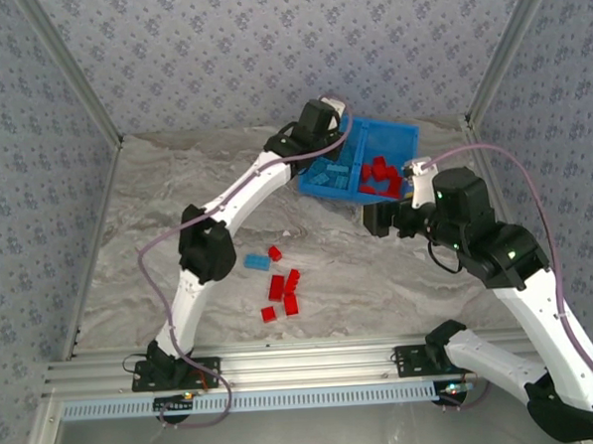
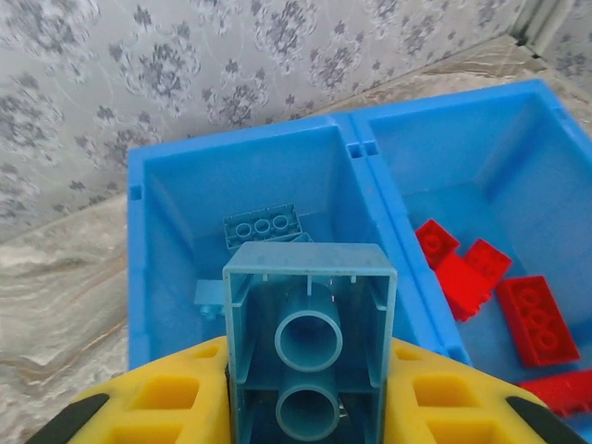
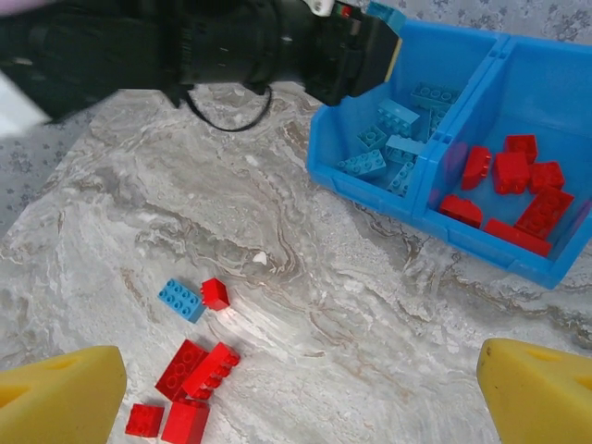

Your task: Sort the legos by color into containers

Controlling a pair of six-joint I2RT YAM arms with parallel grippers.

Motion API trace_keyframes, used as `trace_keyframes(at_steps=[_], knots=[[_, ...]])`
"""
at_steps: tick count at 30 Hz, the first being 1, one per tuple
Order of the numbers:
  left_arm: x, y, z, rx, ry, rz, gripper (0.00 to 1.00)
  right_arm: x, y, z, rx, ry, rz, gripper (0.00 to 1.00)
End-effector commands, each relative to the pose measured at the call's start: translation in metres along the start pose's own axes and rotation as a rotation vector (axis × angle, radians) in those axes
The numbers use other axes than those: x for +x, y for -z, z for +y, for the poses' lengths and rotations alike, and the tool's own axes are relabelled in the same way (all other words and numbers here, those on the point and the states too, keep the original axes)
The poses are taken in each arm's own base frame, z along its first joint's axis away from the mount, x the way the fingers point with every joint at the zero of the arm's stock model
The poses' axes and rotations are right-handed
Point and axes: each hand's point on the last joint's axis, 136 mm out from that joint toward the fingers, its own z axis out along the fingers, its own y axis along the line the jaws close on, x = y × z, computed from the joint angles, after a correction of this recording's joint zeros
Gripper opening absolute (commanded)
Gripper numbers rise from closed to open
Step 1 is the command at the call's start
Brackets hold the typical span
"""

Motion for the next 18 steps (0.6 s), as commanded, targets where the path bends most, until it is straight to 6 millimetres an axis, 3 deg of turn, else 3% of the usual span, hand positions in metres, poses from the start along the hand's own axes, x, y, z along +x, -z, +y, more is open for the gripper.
trace_keyframes(at_steps=[1,7,10,14,18], knots=[[-0.018,-0.009,0.009,-0.007,0.088,-0.038,0.22,0.002,0.009,-0.005,0.020,-0.024,-0.007,1.00],[0.004,-0.040,-0.002,0.064,0.111,0.007,0.25,0.006,0.013,-0.006,0.018,-0.030,-0.004,1.00],[0.008,-0.044,-0.004,0.069,0.127,0.010,0.36,0.006,0.015,-0.004,0.010,-0.037,-0.008,1.00],[-0.012,-0.034,-0.008,0.094,0.139,-0.038,0.48,0.006,0.015,-0.003,0.000,-0.044,-0.006,1.00],[-0.038,-0.011,-0.007,0.103,0.140,-0.088,0.53,0.006,0.017,-0.002,-0.006,-0.052,-0.010,1.00]])
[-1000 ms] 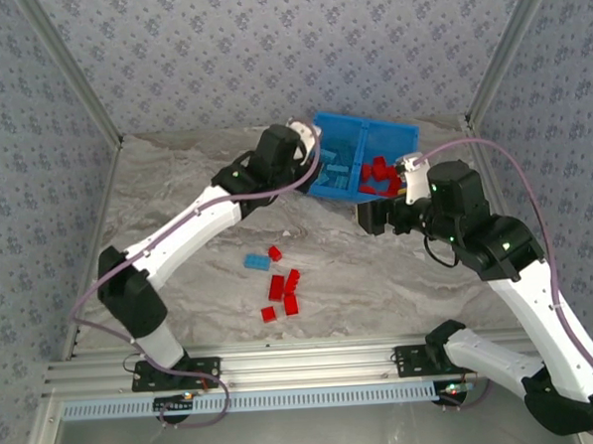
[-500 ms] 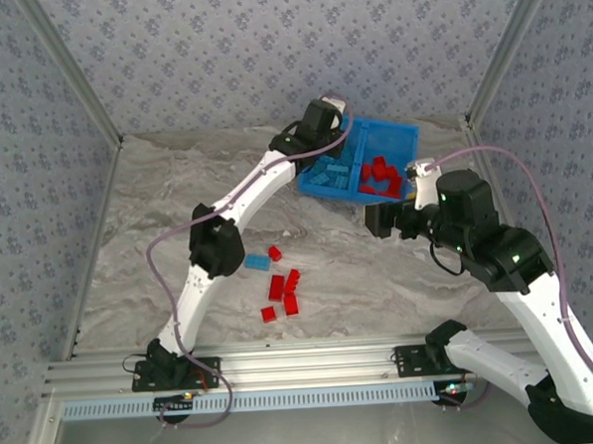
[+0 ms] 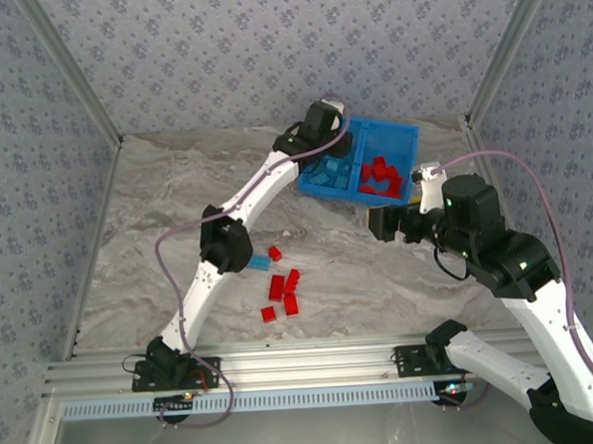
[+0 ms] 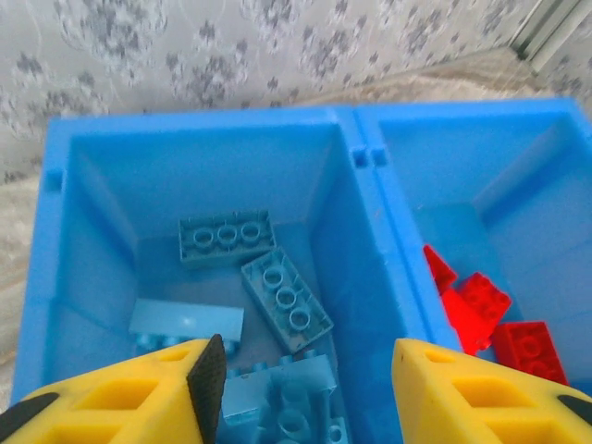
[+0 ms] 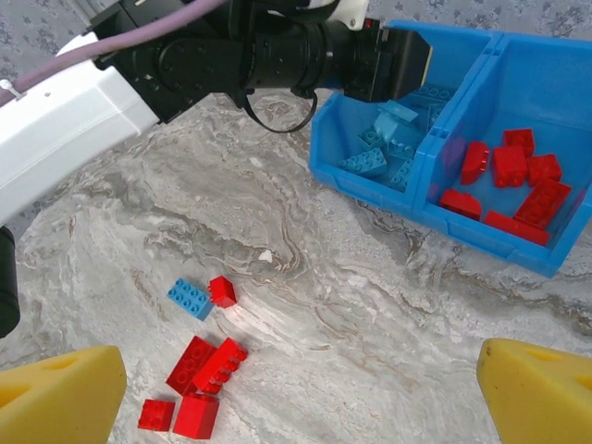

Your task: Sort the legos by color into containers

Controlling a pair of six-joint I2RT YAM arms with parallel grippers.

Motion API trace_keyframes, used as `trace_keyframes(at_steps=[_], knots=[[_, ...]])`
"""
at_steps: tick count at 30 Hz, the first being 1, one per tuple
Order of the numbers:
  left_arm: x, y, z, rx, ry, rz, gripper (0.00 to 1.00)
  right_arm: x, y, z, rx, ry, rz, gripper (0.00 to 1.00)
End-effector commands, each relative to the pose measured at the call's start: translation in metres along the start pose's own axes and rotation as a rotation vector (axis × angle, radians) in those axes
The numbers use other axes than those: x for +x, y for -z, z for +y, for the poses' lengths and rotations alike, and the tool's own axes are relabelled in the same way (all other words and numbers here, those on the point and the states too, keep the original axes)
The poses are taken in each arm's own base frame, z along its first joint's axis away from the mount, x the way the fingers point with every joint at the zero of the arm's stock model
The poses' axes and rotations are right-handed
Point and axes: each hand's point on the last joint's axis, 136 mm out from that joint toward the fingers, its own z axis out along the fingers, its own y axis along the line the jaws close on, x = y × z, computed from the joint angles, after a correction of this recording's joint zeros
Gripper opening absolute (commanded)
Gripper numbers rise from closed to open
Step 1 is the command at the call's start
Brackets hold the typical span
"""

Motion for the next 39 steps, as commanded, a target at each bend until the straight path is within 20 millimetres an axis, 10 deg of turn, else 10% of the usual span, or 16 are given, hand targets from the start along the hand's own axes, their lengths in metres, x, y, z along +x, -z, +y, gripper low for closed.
trace_keyframes(at_steps=[1,7,14,26,30,34,39], knots=[[-0.051,0.041,-0.015,0.048,0.012,-0.107,0.53,0.002,0.004,-0.001,-0.003,-0.029,0.000,1.00],[-0.084,0.114,-0.027,0.076,0.021,-0.121,0.53,0.003,-0.001,-0.003,0.005,-0.040,-0.001,1.00],[-0.075,0.229,-0.013,0.066,-0.019,-0.187,0.54,0.025,-0.037,0.000,0.009,-0.053,0.104,1.00],[0.076,0.391,0.080,-0.200,-0.036,-0.029,0.60,0.093,-0.179,0.082,-0.116,0.231,0.420,0.98],[0.129,0.414,0.103,-0.268,0.030,0.045,0.69,0.125,-0.230,0.100,-0.122,0.312,0.520,0.95],[0.161,0.425,0.119,-0.313,0.096,0.053,0.98,0.165,-0.273,0.116,-0.121,0.446,0.630,0.91],[0.175,0.424,0.123,-0.323,0.104,0.074,0.99,0.200,-0.310,0.118,-0.114,0.498,0.714,0.78]])
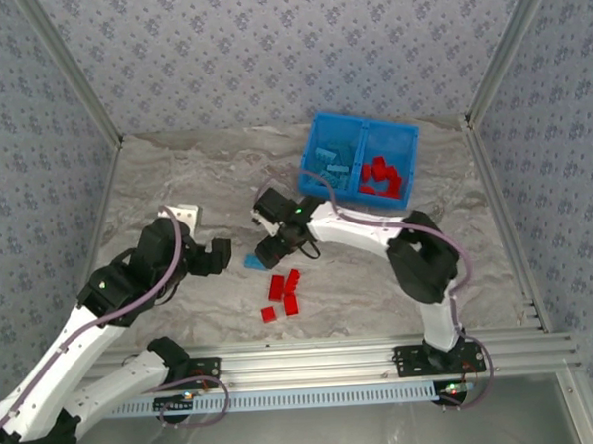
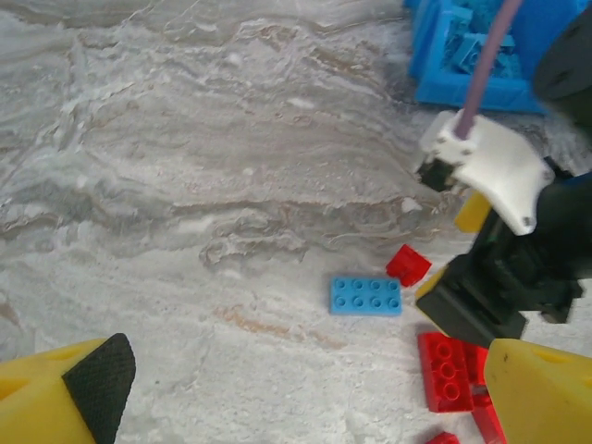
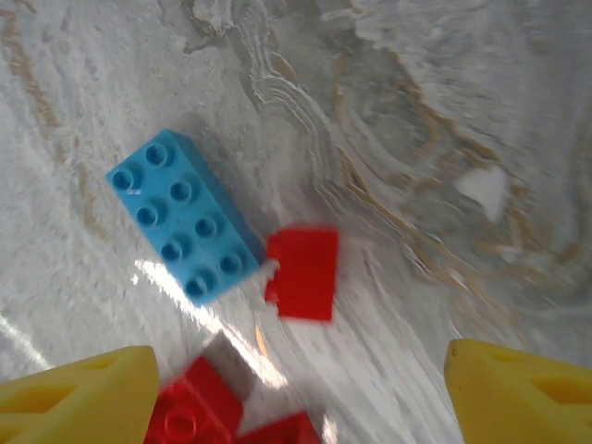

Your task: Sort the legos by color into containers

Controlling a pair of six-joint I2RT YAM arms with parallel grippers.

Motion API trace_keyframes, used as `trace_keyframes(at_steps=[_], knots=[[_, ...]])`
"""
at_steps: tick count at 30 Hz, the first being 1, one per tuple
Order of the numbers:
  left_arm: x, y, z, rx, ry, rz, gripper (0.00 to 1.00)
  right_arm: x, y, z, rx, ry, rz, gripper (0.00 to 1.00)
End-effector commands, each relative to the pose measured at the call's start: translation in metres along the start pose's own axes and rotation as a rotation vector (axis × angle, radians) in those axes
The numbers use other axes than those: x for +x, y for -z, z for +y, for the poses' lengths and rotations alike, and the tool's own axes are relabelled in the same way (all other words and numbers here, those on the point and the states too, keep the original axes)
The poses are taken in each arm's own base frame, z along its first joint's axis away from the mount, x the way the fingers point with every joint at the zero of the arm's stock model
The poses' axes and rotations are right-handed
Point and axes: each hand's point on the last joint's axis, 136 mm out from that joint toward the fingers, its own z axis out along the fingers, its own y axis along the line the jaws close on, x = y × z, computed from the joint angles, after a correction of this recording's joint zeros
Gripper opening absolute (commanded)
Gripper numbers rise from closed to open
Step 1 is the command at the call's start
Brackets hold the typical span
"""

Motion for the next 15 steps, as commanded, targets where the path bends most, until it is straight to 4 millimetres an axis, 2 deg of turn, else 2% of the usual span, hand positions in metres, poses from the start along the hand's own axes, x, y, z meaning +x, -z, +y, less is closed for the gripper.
trace_keyframes(at_steps=[1,8,11,15], knots=[[0.003,0.001,0.007,-0.035,0.022,0.009,0.99,-0.004,-0.018,-0.001,0.016,0.054,0.029,0.76],[0.001,-0.008,0.001,-0.034,-0.009,0.030,0.99,0.000,-0.044,-0.007,0.038,0.028,0.063,0.54],[0.000,-0.011,-0.001,-0.028,-0.009,0.030,0.99,0.002,-0.045,-0.010,0.058,0.018,0.067,0.39],[-0.001,-0.012,-0.002,-0.025,-0.006,0.026,0.99,0.002,-0.037,-0.016,0.083,0.013,0.061,0.34]])
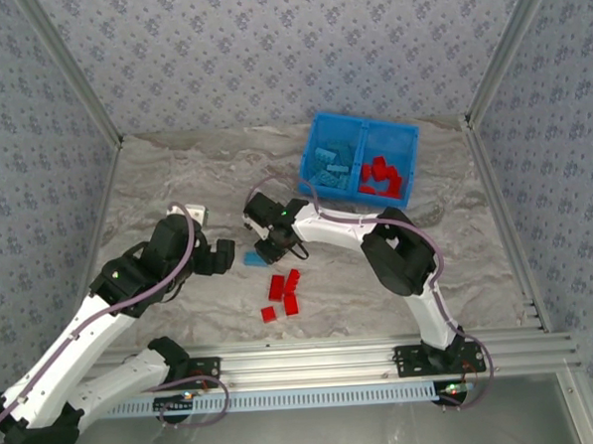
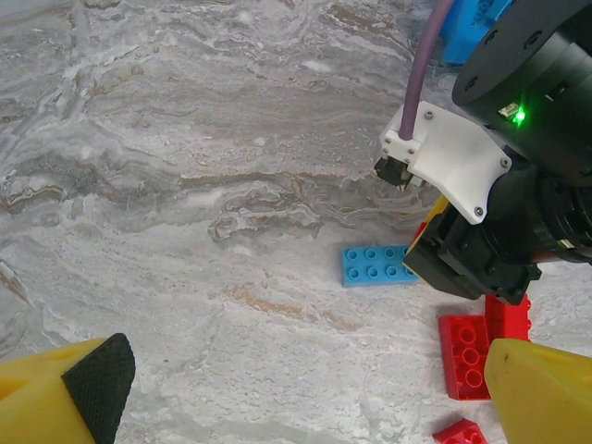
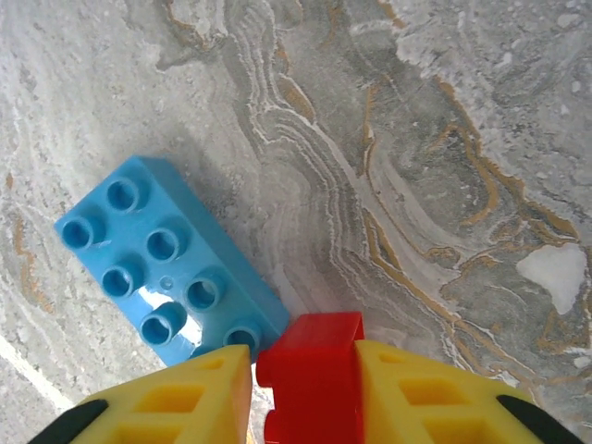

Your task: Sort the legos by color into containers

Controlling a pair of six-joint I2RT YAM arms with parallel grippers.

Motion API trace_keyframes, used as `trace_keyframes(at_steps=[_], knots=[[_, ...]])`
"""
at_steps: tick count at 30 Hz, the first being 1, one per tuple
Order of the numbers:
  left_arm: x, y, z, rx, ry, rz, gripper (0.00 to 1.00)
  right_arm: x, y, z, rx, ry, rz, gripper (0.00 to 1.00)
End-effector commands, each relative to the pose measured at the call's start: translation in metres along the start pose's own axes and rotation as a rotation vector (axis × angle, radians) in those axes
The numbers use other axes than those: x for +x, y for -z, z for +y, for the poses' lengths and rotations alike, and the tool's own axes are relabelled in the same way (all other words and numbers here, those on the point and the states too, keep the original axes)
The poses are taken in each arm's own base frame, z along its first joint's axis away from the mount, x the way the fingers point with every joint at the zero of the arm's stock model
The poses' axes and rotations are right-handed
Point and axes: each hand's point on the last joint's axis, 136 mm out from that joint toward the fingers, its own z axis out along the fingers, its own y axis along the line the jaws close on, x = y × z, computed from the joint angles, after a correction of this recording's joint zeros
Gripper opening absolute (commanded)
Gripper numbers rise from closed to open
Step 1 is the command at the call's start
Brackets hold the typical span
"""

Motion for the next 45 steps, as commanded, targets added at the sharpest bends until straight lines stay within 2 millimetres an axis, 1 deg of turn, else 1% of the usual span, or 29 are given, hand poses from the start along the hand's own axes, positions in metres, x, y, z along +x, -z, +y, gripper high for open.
trace_keyframes(at_steps=[1,3,6,8,9,13,16,17,19,21,24,26,28,30,31,33,34,36,39,41,43,45], knots=[[-0.009,0.002,-0.002,0.011,0.009,-0.033,0.99,0.010,0.000,-0.016,0.067,-0.012,0.035,0.33],[-0.010,0.001,-0.003,0.013,0.010,-0.036,0.99,0.010,0.008,-0.019,0.082,-0.016,0.020,0.29],[-0.011,0.000,-0.005,0.017,0.010,-0.033,0.99,0.005,0.028,-0.022,0.086,-0.036,-0.035,0.27],[-0.011,-0.002,-0.006,0.020,0.008,-0.030,0.99,0.003,0.047,-0.026,0.094,-0.059,-0.073,0.27],[-0.011,-0.002,-0.007,0.021,0.008,-0.030,0.99,-0.002,0.058,-0.028,0.098,-0.073,-0.111,0.27],[-0.012,-0.003,-0.009,0.026,0.004,-0.028,0.99,-0.005,0.101,-0.051,0.140,-0.151,-0.211,0.27],[-0.014,-0.002,-0.014,0.055,0.000,-0.034,0.99,-0.004,0.143,-0.080,0.217,-0.225,-0.303,0.27],[-0.014,-0.003,-0.017,0.073,-0.003,-0.040,0.99,-0.003,0.161,-0.097,0.255,-0.268,-0.348,0.28],[-0.015,-0.003,-0.022,0.101,-0.004,-0.049,0.99,-0.002,0.188,-0.123,0.304,-0.338,-0.420,0.28],[-0.017,-0.004,-0.026,0.122,-0.002,-0.054,0.99,0.006,0.211,-0.164,0.367,-0.447,-0.483,0.29],[-0.018,-0.004,-0.028,0.132,-0.002,-0.051,0.99,0.021,0.229,-0.224,0.444,-0.604,-0.518,0.29],[-0.017,-0.005,-0.028,0.129,-0.003,-0.047,0.99,0.028,0.230,-0.257,0.469,-0.676,-0.520,0.29],[-0.016,-0.005,-0.028,0.126,-0.004,-0.046,0.99,0.033,0.223,-0.287,0.482,-0.735,-0.502,0.29],[-0.015,-0.005,-0.027,0.123,-0.001,-0.041,0.99,0.036,0.210,-0.316,0.497,-0.787,-0.466,0.29],[-0.014,-0.005,-0.026,0.119,0.001,-0.038,0.99,0.037,0.204,-0.326,0.502,-0.809,-0.452,0.28],[-0.012,-0.005,-0.024,0.113,0.008,-0.031,0.99,0.038,0.185,-0.345,0.480,-0.860,-0.408,0.28],[-0.011,-0.005,-0.024,0.109,0.011,-0.026,0.99,0.036,0.179,-0.349,0.467,-0.871,-0.394,0.28],[-0.009,-0.005,-0.022,0.105,0.019,-0.021,0.99,0.035,0.159,-0.354,0.448,-0.887,-0.342,0.28],[-0.006,-0.006,-0.021,0.103,0.032,-0.019,0.99,0.036,0.134,-0.353,0.416,-0.904,-0.302,0.29],[-0.005,-0.007,-0.021,0.105,0.044,-0.022,0.99,0.040,0.119,-0.353,0.405,-0.921,-0.275,0.30],[-0.004,-0.009,-0.022,0.108,0.049,-0.018,0.99,0.043,0.113,-0.353,0.400,-0.932,-0.261,0.34],[-0.002,-0.012,-0.024,0.108,0.046,-0.004,0.99,0.044,0.111,-0.354,0.399,-0.935,-0.253,0.38]])
